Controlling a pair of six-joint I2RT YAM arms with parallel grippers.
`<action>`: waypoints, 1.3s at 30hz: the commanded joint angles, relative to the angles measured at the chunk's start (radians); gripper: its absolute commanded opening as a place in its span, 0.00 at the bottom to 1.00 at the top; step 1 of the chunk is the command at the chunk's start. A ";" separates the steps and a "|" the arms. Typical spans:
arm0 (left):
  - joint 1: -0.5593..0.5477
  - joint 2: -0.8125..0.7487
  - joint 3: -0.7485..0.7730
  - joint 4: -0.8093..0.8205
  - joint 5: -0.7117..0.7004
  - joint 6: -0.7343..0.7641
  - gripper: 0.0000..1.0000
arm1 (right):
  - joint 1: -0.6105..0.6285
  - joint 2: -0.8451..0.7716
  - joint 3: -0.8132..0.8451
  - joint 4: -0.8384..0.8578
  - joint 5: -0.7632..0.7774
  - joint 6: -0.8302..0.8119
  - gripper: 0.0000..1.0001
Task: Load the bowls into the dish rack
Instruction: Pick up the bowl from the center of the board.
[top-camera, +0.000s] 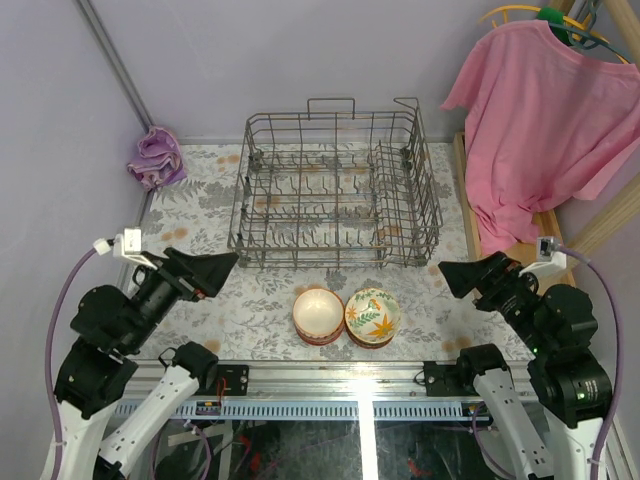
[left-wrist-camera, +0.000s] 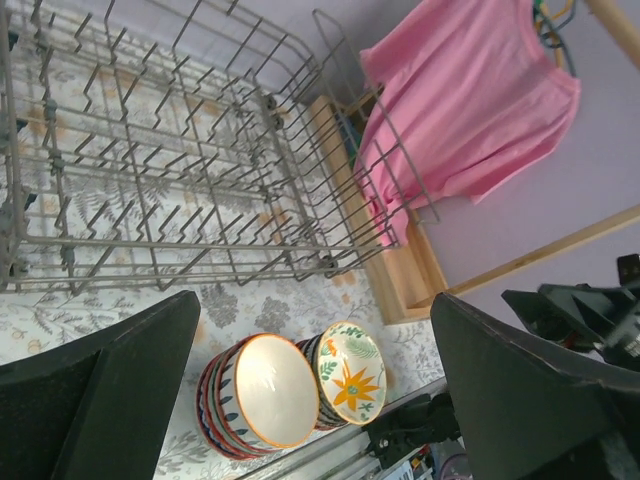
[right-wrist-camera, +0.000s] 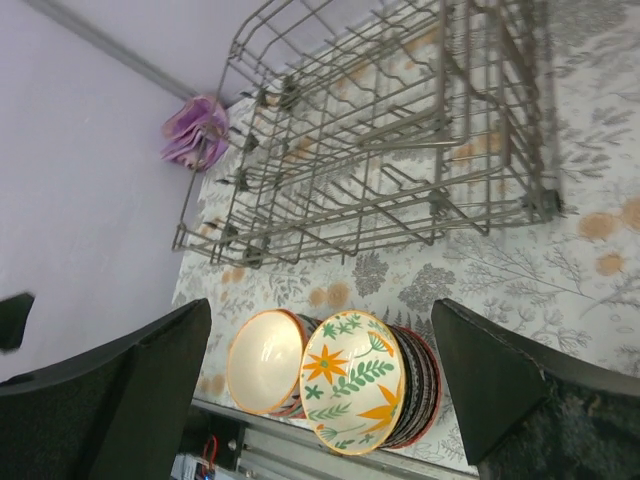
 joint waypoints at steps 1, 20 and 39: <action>-0.003 -0.034 -0.016 0.066 0.049 -0.010 1.00 | -0.003 0.053 0.071 -0.081 0.138 0.106 0.99; -0.010 0.105 -0.008 0.032 0.165 -0.104 1.00 | -0.002 0.276 -0.083 0.322 -0.556 0.164 0.99; -0.010 0.170 0.021 -0.117 0.095 -0.070 1.00 | 0.378 0.755 0.231 0.024 -0.181 -0.155 1.00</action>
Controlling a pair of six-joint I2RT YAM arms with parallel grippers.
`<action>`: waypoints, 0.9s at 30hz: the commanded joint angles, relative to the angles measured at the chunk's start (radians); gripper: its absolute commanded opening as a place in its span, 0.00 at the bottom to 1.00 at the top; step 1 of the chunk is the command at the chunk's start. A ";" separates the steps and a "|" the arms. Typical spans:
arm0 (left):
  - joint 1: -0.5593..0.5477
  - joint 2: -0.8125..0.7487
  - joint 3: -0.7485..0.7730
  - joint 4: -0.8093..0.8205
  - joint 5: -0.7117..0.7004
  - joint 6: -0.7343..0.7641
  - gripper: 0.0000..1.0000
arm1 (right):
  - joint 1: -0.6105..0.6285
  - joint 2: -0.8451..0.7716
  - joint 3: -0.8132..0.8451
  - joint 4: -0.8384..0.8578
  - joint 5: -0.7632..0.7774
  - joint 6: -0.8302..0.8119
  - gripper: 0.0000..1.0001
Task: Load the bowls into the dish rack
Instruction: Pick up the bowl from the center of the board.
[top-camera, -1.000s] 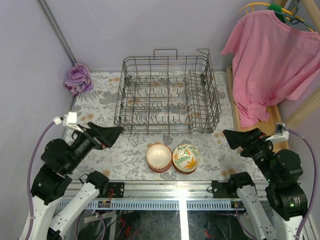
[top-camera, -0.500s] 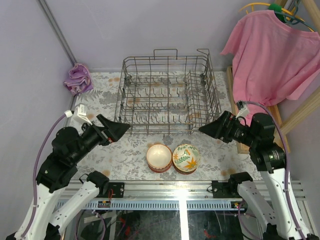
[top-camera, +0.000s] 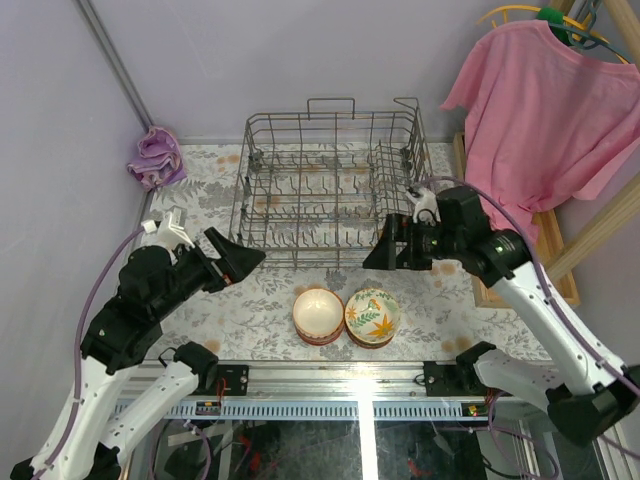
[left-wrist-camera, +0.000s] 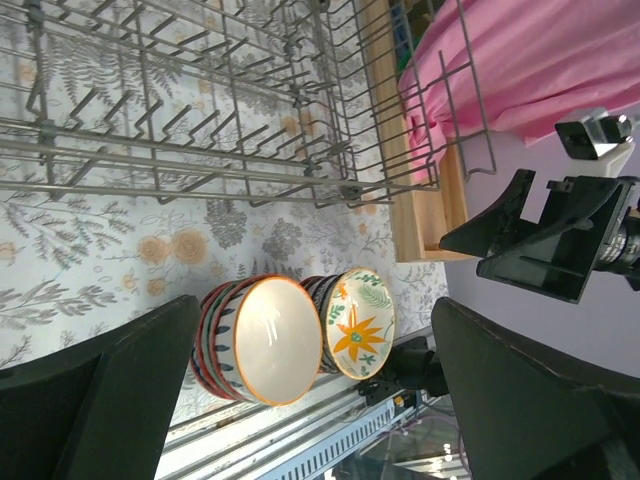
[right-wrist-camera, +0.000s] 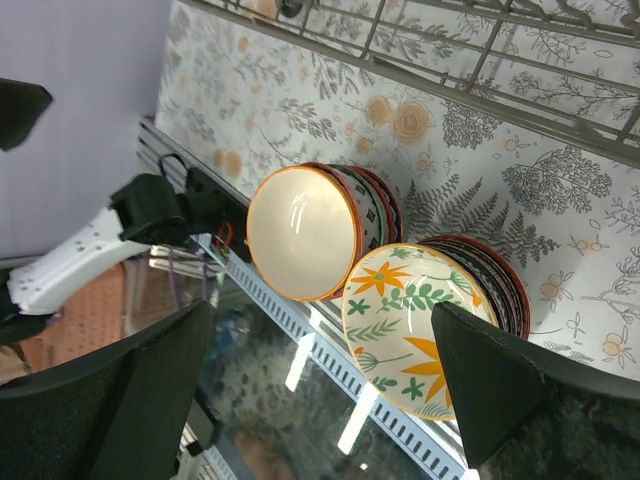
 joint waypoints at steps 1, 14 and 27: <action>-0.003 -0.027 0.042 -0.071 -0.005 0.038 1.00 | 0.137 0.073 0.109 -0.051 0.178 -0.017 0.99; -0.003 0.002 0.177 -0.186 -0.118 -0.010 1.00 | 0.319 0.001 0.070 0.061 0.209 -0.038 0.99; -0.003 -0.019 0.165 -0.229 -0.057 0.027 1.00 | 0.420 0.195 0.156 -0.024 0.203 0.005 0.99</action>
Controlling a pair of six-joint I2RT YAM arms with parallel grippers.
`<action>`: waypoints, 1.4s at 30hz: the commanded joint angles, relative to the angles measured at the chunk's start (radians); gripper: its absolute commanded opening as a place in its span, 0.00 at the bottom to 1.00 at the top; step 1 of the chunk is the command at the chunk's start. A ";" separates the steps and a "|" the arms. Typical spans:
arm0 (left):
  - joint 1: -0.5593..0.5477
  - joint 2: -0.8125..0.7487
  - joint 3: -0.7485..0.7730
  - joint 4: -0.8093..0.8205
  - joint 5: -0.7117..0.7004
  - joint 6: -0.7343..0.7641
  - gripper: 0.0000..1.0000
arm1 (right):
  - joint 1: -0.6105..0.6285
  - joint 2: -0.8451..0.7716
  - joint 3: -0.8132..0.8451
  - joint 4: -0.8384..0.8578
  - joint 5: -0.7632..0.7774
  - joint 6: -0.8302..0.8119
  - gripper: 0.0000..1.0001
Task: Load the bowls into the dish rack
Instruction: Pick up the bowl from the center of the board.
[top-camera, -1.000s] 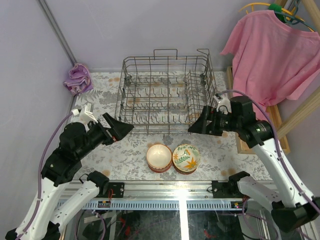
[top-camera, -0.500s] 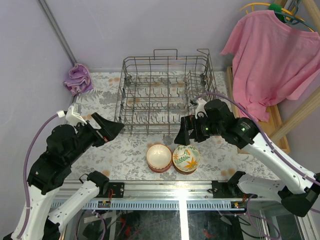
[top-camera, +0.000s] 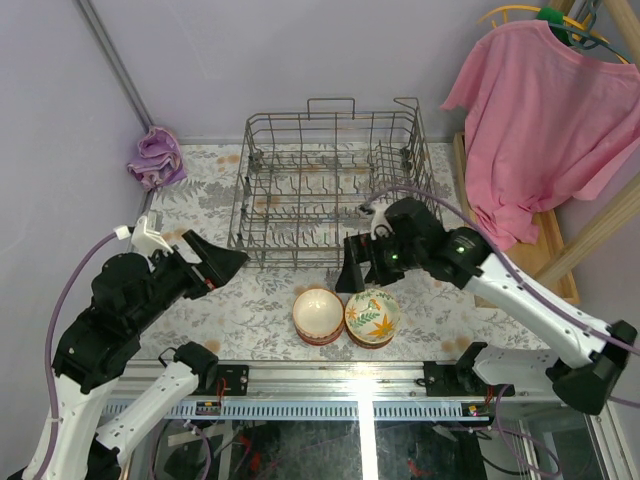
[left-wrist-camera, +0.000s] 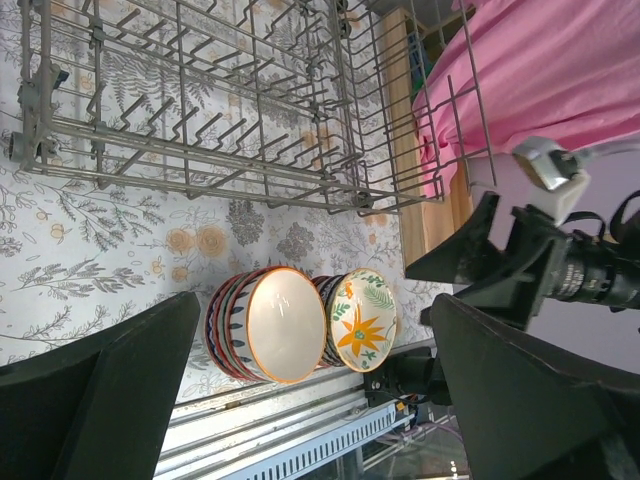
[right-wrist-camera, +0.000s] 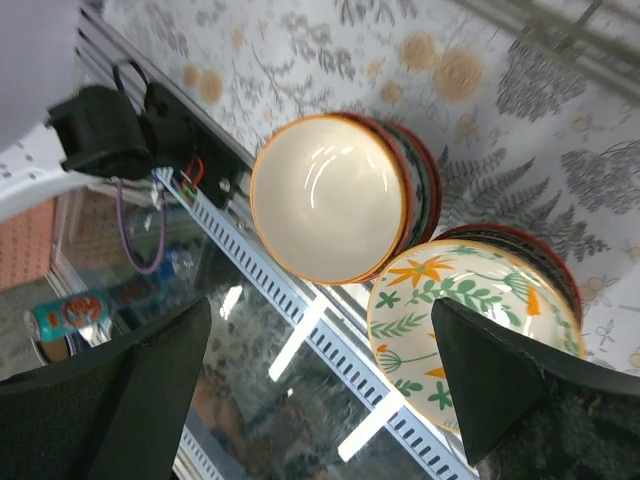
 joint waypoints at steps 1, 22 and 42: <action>-0.003 -0.013 -0.003 -0.039 0.036 0.023 1.00 | 0.091 0.076 0.074 -0.033 -0.004 0.008 1.00; -0.003 -0.021 -0.042 -0.045 0.029 0.025 1.00 | 0.431 0.413 0.264 -0.138 0.289 0.019 0.98; -0.003 -0.054 -0.024 -0.091 0.018 0.023 1.00 | 0.563 0.611 0.421 -0.214 0.493 0.084 0.56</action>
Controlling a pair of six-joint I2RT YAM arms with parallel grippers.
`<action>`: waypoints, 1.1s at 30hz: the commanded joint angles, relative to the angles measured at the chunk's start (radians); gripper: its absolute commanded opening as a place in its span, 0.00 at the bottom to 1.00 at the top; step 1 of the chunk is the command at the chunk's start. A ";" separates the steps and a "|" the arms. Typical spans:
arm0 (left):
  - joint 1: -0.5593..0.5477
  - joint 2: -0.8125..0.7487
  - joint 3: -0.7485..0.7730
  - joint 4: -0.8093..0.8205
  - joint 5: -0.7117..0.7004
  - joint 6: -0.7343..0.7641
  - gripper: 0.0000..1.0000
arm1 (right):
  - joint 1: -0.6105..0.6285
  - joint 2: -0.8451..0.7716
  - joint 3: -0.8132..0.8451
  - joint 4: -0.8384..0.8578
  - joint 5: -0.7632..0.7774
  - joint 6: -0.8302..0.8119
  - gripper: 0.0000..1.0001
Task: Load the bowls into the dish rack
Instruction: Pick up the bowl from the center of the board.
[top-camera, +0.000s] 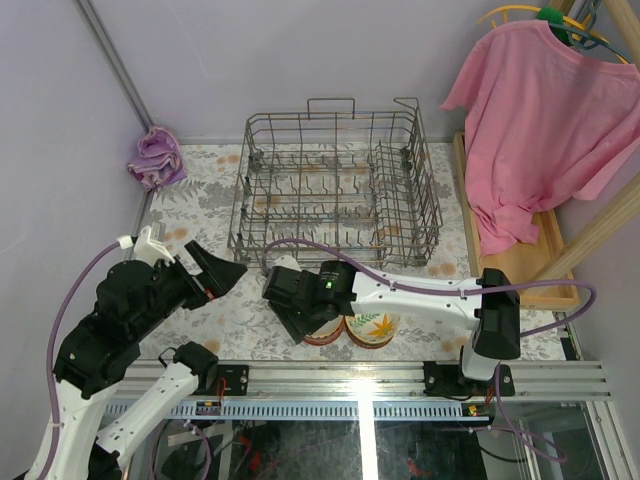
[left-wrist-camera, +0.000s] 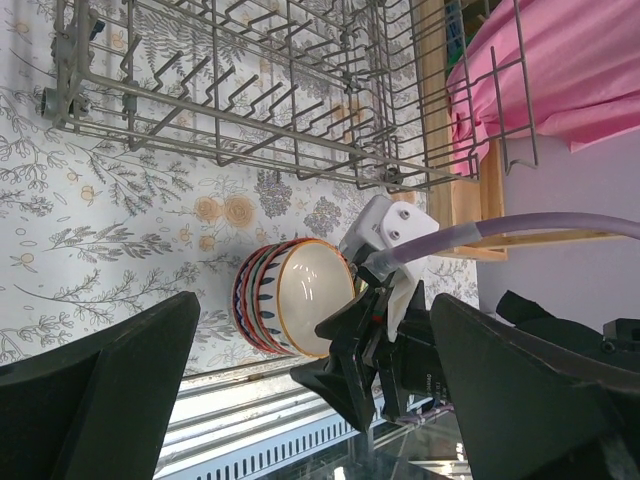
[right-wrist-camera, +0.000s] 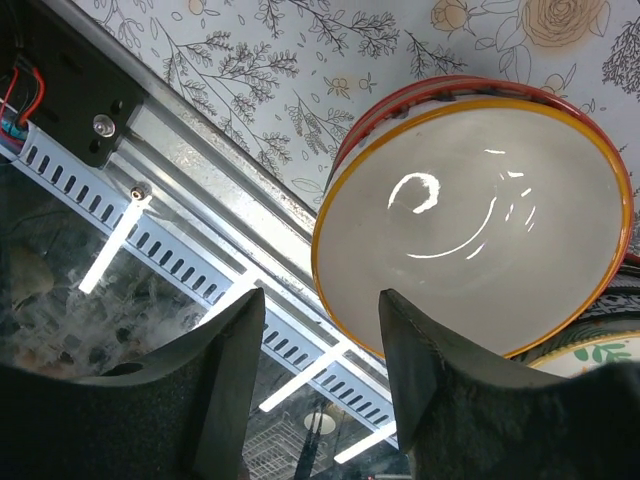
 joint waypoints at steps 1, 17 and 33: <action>-0.003 -0.012 0.019 -0.017 0.019 0.019 1.00 | 0.010 0.009 0.051 -0.032 0.049 0.018 0.55; -0.003 -0.013 0.030 -0.026 0.031 0.022 1.00 | 0.028 0.096 0.129 -0.065 0.055 0.003 0.46; -0.003 -0.023 0.019 -0.021 0.040 0.019 1.00 | 0.028 0.127 0.144 -0.088 0.069 -0.005 0.18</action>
